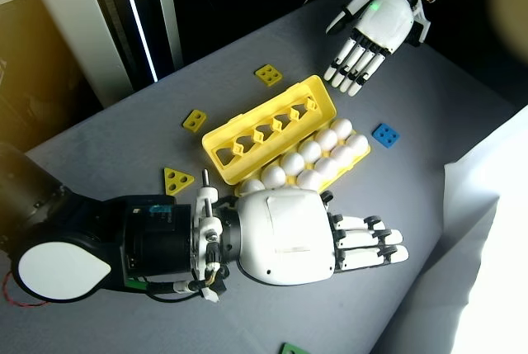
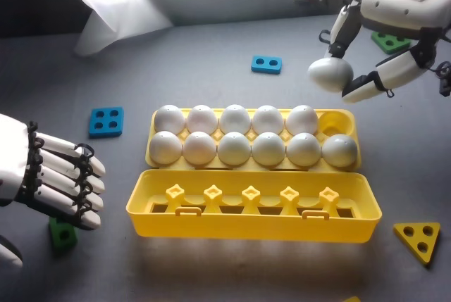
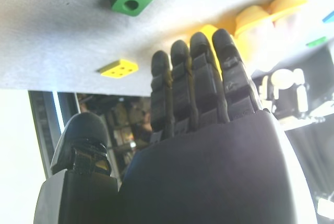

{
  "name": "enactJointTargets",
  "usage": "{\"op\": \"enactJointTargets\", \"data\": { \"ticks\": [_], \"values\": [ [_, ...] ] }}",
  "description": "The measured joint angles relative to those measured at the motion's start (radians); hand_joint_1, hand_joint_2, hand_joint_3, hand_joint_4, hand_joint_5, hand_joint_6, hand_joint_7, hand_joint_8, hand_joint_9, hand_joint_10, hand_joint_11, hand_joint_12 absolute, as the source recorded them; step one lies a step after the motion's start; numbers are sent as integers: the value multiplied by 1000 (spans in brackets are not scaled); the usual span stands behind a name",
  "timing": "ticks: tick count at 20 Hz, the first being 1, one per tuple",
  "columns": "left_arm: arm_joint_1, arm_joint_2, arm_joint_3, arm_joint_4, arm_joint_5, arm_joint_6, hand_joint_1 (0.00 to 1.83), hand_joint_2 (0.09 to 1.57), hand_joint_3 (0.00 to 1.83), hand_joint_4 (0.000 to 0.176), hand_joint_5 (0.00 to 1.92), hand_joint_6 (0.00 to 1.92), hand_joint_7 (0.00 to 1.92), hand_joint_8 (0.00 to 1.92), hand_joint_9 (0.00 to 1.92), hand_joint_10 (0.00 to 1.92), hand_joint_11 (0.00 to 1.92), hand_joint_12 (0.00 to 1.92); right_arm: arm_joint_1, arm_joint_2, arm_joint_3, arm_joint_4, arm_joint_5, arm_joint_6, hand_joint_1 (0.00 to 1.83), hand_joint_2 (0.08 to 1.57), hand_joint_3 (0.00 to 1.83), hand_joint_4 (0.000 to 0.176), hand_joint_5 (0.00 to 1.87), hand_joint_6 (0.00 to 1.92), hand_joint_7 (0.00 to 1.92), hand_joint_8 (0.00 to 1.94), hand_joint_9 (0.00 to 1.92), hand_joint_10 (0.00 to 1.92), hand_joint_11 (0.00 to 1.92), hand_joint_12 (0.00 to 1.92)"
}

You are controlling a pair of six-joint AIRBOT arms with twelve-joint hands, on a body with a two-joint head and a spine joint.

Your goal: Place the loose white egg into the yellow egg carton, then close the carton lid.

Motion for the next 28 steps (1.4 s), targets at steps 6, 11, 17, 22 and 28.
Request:
{"op": "enactJointTargets", "data": {
  "ticks": [6,11,17,22,28],
  "values": [
    [1,0,0,0,3,0,0,1318,1,0,247,2,224,3,178,3,0,266,-47,30,-64,-3,-12,7,1125,944,0,176,1496,51,279,13,12,5,0,0],
    [3,0,0,4,5,0,0,1333,0,0,279,5,244,5,195,6,0,285,-91,53,-89,11,-19,7,1122,948,1,176,1493,47,278,7,34,11,0,0],
    [3,0,0,0,5,-1,0,1332,1,0,344,3,316,2,270,4,0,473,-103,52,-89,18,-19,-4,1122,948,0,176,1493,46,286,7,40,9,0,0],
    [3,0,0,0,5,-3,0,1329,0,0,323,1,274,1,236,1,0,428,-103,51,-89,19,-20,-41,1120,951,1,176,1492,45,323,16,57,12,0,0],
    [3,0,0,0,5,-3,0,1322,0,0,314,0,270,1,225,0,0,385,-99,43,-90,21,-19,-54,1123,947,0,176,1495,46,297,3,53,7,0,0]
  ]
}}
